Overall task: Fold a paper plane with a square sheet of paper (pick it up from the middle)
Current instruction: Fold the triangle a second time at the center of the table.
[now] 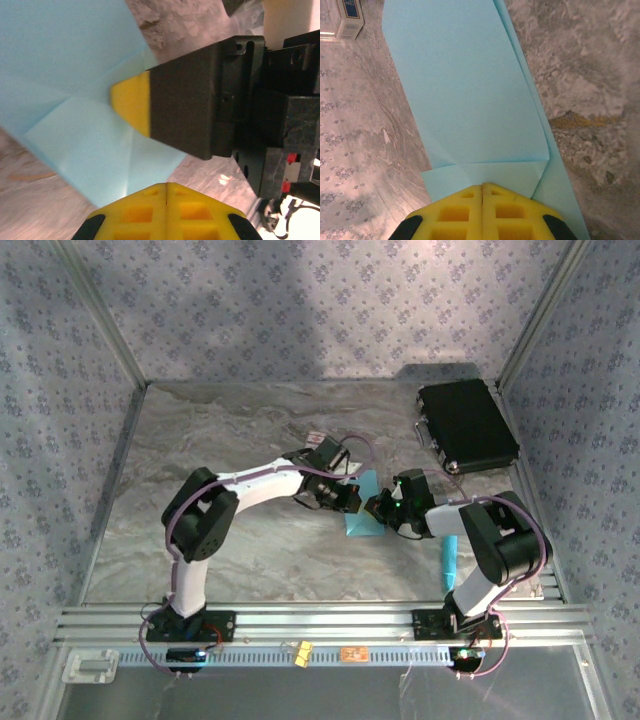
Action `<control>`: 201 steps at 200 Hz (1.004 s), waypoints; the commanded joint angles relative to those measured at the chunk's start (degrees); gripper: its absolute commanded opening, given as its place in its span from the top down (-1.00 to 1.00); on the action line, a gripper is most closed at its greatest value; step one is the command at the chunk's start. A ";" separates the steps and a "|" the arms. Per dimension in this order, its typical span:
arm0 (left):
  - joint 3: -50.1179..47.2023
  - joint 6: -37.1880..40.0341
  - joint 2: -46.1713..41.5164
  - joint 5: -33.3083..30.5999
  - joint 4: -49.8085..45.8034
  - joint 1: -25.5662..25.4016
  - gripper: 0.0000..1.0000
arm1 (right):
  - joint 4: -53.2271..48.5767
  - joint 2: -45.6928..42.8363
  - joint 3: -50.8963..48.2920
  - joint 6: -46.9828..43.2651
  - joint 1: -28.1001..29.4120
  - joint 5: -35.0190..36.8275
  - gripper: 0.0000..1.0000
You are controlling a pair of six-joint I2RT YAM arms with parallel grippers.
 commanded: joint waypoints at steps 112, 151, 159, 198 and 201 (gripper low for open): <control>1.64 -0.83 8.35 7.48 -0.38 -0.06 0.87 | -5.84 2.35 -2.38 0.64 0.51 3.37 0.90; -0.52 1.23 7.61 5.38 -2.45 -0.02 0.86 | -5.67 3.20 -2.55 0.39 0.27 3.11 0.90; -1.41 1.15 7.39 5.47 -2.09 -0.01 0.86 | -5.58 3.36 -2.57 0.35 0.19 3.06 0.90; -4.90 1.05 5.92 5.43 -1.25 0.06 0.85 | -5.58 3.74 -2.54 0.29 -0.15 2.77 0.90; -5.29 0.98 5.76 5.49 -1.03 0.02 0.85 | -5.58 3.75 -2.58 0.23 -0.17 2.76 0.90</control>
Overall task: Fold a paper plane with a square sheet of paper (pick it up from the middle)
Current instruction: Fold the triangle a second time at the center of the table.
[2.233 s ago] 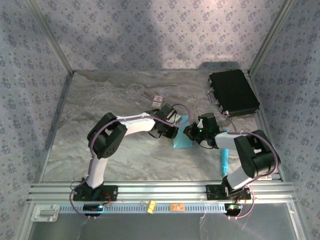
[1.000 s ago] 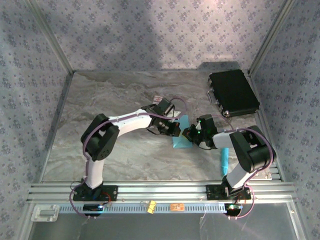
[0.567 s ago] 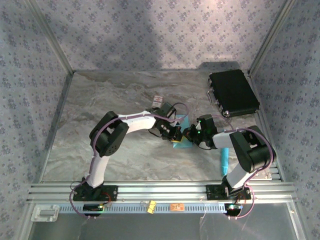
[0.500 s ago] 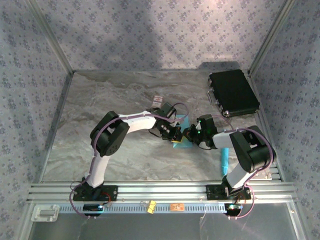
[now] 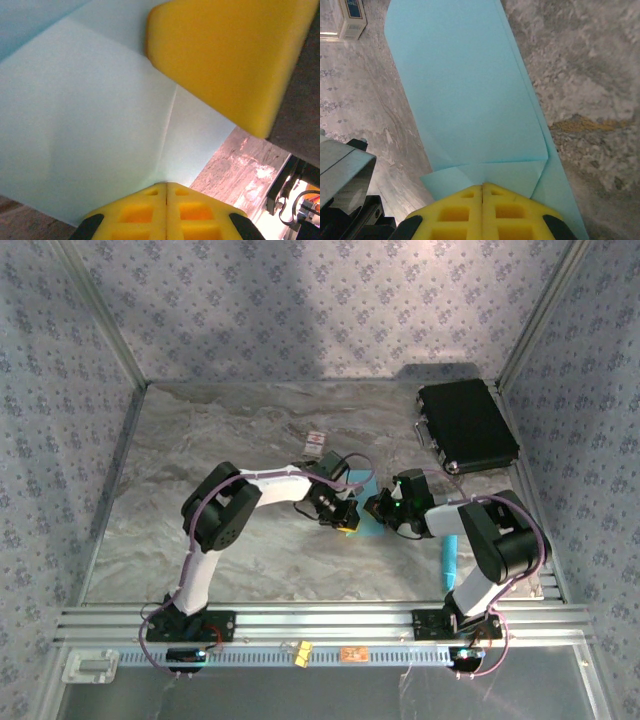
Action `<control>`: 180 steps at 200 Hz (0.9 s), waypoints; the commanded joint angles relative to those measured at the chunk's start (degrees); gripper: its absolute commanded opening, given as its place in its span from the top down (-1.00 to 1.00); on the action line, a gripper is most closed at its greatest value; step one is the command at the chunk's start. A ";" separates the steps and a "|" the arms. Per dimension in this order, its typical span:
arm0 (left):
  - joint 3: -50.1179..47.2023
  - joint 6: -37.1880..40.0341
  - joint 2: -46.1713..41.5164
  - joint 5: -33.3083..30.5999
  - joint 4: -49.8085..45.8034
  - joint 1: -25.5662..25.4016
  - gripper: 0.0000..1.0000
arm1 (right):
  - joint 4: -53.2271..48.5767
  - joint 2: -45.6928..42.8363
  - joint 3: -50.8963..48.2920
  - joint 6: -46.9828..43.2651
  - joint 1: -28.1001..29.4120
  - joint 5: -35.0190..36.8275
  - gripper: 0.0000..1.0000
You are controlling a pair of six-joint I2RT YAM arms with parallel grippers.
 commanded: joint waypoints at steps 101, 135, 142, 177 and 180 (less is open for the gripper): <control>-9.69 0.87 -6.86 -2.03 -1.16 0.21 0.82 | -6.50 2.94 -2.97 -0.41 -0.77 3.04 0.90; -12.08 1.49 -11.67 -0.71 1.94 0.25 0.84 | -6.32 2.65 -3.00 -0.08 -0.74 2.79 0.90; -11.80 1.57 -12.85 -0.69 2.33 0.29 0.85 | -6.32 2.53 -3.00 0.03 -0.69 2.66 0.90; -7.74 1.47 -13.82 2.02 3.37 0.68 0.85 | -6.06 2.04 -3.06 0.69 -0.72 2.79 0.90; -7.33 1.24 -13.48 1.65 3.32 0.66 0.85 | -6.06 2.03 -3.05 0.72 -0.68 2.85 0.90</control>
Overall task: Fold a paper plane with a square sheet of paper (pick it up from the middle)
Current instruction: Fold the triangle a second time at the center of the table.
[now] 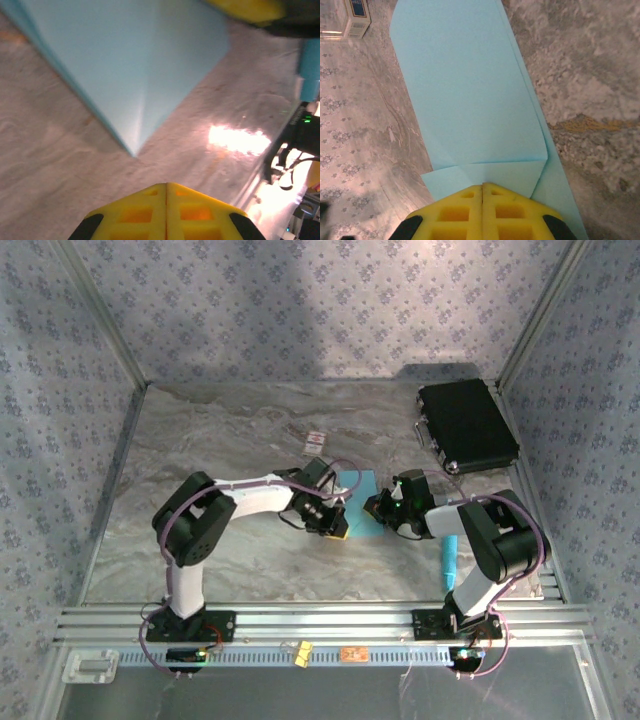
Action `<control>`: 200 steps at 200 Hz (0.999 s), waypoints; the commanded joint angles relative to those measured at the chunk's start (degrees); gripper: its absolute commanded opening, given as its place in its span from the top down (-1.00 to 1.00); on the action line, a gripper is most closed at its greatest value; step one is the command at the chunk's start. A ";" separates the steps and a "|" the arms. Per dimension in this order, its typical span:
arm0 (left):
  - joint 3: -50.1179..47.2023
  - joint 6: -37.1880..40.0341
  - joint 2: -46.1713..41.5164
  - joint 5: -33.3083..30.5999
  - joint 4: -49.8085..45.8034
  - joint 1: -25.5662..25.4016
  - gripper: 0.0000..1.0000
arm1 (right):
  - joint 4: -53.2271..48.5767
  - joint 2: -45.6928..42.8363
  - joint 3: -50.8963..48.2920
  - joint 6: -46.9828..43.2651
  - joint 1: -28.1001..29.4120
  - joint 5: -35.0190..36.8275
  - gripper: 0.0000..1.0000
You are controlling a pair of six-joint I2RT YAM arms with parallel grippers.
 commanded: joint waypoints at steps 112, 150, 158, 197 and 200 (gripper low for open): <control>10.22 0.28 13.46 -4.23 -3.28 1.05 0.92 | -4.34 0.99 -2.60 1.27 -0.49 1.96 0.86; 7.92 0.90 12.15 -6.35 -3.93 1.05 0.96 | -6.60 -3.60 -0.98 -2.34 -0.47 2.86 0.83; 7.93 0.90 11.89 -6.27 -3.74 1.07 0.96 | -6.47 -4.48 -0.93 -2.78 -0.32 2.50 0.83; 7.94 1.12 11.66 -5.90 -3.13 1.08 0.96 | -5.35 -3.37 0.45 -4.46 2.95 0.82 0.83; 7.93 1.08 11.66 -5.89 -3.05 1.12 0.96 | -4.88 -2.83 0.59 -4.24 3.25 0.69 0.84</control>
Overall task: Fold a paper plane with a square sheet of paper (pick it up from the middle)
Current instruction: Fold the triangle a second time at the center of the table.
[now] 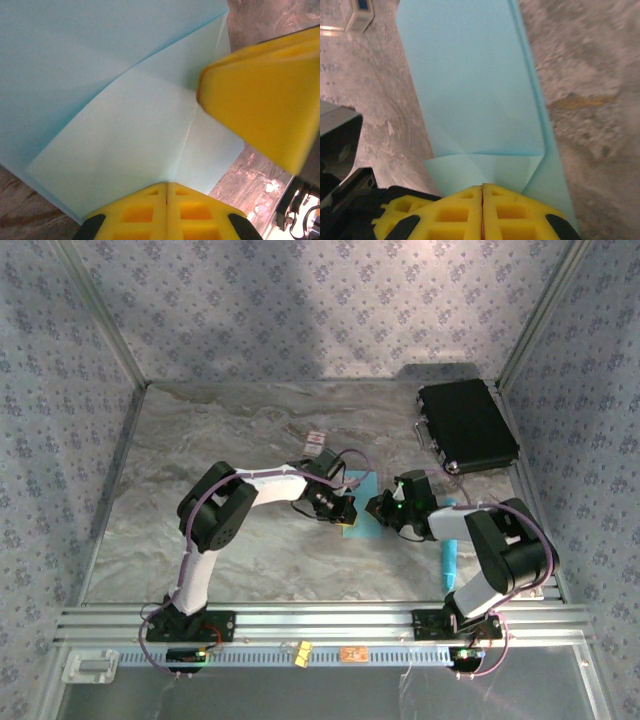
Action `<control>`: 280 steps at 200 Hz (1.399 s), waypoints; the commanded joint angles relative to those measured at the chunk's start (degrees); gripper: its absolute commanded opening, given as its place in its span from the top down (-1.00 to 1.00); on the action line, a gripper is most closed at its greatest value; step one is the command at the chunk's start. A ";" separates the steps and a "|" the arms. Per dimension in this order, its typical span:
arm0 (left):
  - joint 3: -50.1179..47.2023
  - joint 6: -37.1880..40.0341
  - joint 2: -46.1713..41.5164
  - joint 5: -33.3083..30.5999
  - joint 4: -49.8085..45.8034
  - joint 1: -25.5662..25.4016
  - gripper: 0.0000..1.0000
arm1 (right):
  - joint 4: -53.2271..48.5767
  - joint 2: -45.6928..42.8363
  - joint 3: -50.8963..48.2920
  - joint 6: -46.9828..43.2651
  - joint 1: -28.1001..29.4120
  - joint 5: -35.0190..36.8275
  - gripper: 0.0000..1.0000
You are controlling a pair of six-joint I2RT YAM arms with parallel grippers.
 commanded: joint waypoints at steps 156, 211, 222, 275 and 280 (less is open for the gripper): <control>-4.18 1.63 -0.05 -3.05 -4.00 0.81 1.00 | -7.92 -0.86 3.15 -5.52 -9.70 2.66 0.84; -4.02 2.84 -0.85 -1.76 -4.50 0.88 0.98 | -9.27 -2.75 4.89 -6.25 -4.72 -0.45 0.83; -3.98 2.98 -0.72 -1.65 -4.72 0.81 0.98 | -7.87 -0.70 5.51 -5.46 -3.71 -0.84 0.83; -3.56 3.46 -0.76 -1.30 -5.38 0.95 0.97 | -8.08 8.68 8.55 -4.92 -2.95 0.58 0.87; -3.61 3.32 -1.16 -1.30 -5.25 0.93 0.96 | -7.55 9.23 8.35 -4.75 -3.06 0.28 0.89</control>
